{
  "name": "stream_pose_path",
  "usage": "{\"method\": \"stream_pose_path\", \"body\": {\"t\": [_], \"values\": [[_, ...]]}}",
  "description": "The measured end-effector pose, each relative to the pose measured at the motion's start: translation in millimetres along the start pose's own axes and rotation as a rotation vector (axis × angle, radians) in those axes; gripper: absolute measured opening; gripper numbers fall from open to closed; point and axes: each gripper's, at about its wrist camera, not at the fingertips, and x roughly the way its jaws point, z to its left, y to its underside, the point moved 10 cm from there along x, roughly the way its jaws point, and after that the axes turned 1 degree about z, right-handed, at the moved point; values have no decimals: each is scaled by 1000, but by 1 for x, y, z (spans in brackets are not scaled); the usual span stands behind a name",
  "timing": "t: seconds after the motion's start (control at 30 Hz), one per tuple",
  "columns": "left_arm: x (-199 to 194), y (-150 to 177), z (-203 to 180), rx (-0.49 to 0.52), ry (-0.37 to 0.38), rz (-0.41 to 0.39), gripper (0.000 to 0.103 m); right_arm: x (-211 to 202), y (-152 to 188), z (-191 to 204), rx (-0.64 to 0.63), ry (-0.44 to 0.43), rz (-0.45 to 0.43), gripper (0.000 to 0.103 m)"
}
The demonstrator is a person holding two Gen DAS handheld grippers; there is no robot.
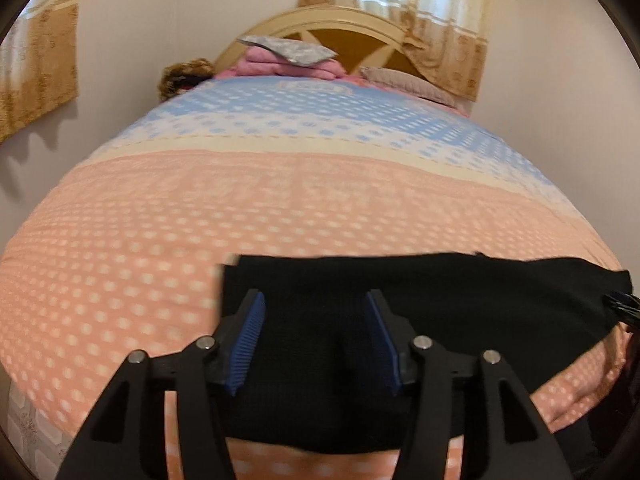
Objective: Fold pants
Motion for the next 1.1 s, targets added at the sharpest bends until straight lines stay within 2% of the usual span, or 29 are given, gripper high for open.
{"method": "stream_pose_path", "body": {"t": [0.13,0.2,0.27,0.5,0.73,1.1], "values": [[16,14,-39,16,81,48,55,4,-1,-5,41,-12,18,69],[22,22,-52,31,92,67,55,7,0,-7,57,-19,22,75],[30,32,-58,31,97,92,55,10,1,-11,77,-39,20,77],[21,45,-54,90,54,43,56,12,3,-8,69,-57,-7,81],[9,54,-36,69,61,27,57,11,3,-8,65,-55,-21,82],[3,47,-12,9,30,29,57,7,3,-10,58,-72,-25,82]]}}
